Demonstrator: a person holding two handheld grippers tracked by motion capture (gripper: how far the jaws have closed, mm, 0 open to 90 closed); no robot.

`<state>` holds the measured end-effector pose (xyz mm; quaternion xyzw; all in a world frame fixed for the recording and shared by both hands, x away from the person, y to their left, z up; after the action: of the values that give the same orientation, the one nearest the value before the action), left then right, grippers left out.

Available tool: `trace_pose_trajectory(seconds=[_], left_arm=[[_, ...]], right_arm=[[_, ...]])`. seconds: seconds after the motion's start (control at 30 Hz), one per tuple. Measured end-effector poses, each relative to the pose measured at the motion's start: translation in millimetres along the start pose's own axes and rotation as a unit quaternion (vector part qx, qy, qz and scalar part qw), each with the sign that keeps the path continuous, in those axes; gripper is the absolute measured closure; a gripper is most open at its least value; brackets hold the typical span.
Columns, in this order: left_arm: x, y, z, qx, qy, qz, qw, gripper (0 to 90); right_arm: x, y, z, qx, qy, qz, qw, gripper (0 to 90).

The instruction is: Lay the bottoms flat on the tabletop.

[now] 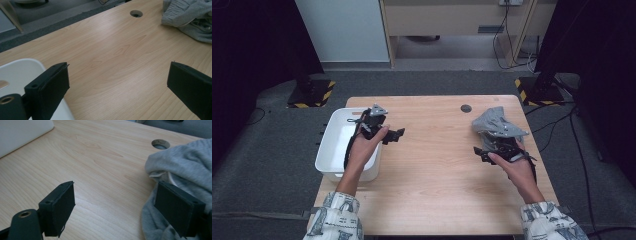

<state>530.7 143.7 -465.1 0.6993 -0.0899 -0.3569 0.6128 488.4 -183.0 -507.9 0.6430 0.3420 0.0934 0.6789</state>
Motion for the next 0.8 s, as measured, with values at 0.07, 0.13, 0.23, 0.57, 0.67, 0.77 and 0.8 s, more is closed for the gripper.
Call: trace_pose_trajectory(seconds=[0.07, 0.13, 0.23, 0.57, 0.67, 0.77, 0.8], left_arm=[[7.0, 0.7, 9.4, -0.001, -0.010, -0.001, 0.9999, 3.5], [13.8, -0.3, 17.7, 0.004, -0.017, -0.006, 0.9998, 3.5], [23.8, -1.1, 30.4, 0.006, -0.028, -0.009, 0.9995, 3.5], [42.6, -19.2, 57.0, 0.006, -0.042, -0.017, 0.9989, 4.6], [43.8, -29.2, 61.0, -0.001, -0.045, -0.019, 0.9988, 4.5], [43.2, -36.9, 64.0, -0.004, -0.046, -0.020, 0.9987, 4.6], [42.9, -38.8, 65.2, -0.006, -0.048, -0.020, 0.9986, 4.8]], right_arm=[[-2.1, 2.2, 2.8, -0.004, -0.009, 0.001, 1.0000, 18.5], [-4.2, 4.1, 5.5, -0.005, -0.015, 0.002, 0.9999, 19.5], [-6.6, 7.0, 10.4, -0.007, -0.026, 0.006, 0.9996, 20.7], [-14.6, 15.1, 28.0, -0.026, -0.071, 0.006, 0.9971, 28.4], [-12.6, 15.2, 32.9, -0.031, -0.079, 0.005, 0.9964, 27.8], [-8.8, 16.3, 39.5, -0.037, -0.083, 0.002, 0.9958, 26.0], [-6.1, 16.6, 42.8, -0.039, -0.086, -0.002, 0.9955, 25.2]])
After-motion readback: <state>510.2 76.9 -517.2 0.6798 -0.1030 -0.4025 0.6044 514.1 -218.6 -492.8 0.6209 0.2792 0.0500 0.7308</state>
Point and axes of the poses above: each handheld gripper's, and its own axes: x roughly forward along the jaws, y roughly out of its top, z roughly to its right, the point moved 9 cm from there along x, roughly forward along the jaws, and after that the axes turned 14 degrees about z, right-handed, at the moved point
